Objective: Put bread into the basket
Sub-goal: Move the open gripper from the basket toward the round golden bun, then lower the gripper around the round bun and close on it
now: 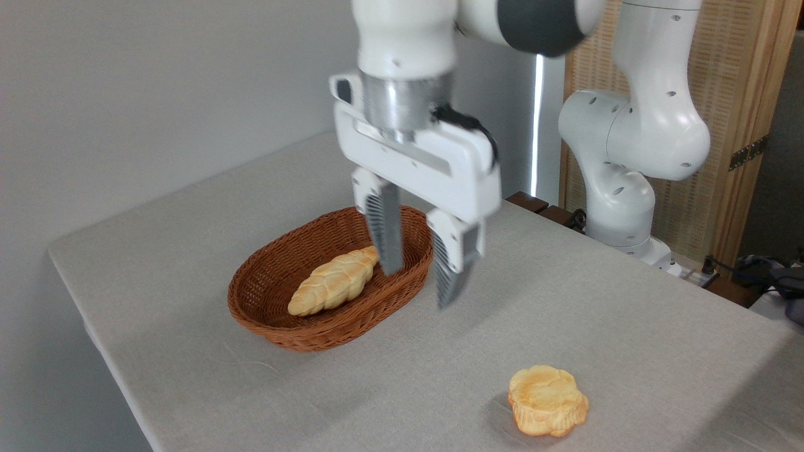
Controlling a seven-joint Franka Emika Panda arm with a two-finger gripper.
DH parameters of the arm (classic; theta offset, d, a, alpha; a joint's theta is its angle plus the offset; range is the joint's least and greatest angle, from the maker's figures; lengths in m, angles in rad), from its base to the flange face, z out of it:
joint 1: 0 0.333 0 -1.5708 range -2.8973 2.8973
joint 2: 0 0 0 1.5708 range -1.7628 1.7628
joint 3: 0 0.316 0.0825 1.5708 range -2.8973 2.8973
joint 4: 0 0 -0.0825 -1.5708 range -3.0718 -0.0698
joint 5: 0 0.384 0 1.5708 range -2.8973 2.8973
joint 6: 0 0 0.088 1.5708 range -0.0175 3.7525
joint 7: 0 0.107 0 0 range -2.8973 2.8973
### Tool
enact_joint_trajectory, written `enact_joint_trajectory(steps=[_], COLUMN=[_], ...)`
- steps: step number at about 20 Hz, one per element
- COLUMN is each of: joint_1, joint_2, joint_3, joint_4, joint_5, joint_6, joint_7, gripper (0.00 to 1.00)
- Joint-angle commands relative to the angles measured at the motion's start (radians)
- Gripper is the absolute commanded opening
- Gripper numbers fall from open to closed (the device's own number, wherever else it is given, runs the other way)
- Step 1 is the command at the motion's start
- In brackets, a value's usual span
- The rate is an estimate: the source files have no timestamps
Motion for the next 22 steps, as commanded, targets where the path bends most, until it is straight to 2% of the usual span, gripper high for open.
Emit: enact_joint_trajectory(steps=[1, 2, 3, 6, 9, 13, 17, 19, 22], joint_1=[-0.007, -0.007, -0.007, -0.007, -0.01, -0.011, -0.011, -0.016, -0.016], joint_2=[-0.04, -0.041, -0.041, -0.041, -0.041, -0.041, -0.041, -0.041, -0.04], joint_3=[0.053, 0.058, 0.061, 0.087, 0.114, 0.128, 0.173, 0.202, 0.207], joint_4=[-0.1, -0.117, -0.129, -0.161, -0.172, -0.224, -0.258, -0.26, -0.264], joint_5=[0.08, 0.105, 0.108, 0.111, 0.114, 0.162, 0.165, 0.17, 0.17], joint_6=[0.077, 0.102, 0.12, 0.18, 0.191, 0.263, 0.353, 0.355, 0.355], joint_7=[0.14, 0.181, 0.204, 0.211, 0.212, 0.237, 0.287, 0.333, 0.373], gripper=[1.0, 1.0, 1.0, 1.0, 1.0, 1.0, 1.0, 1.0, 1.0])
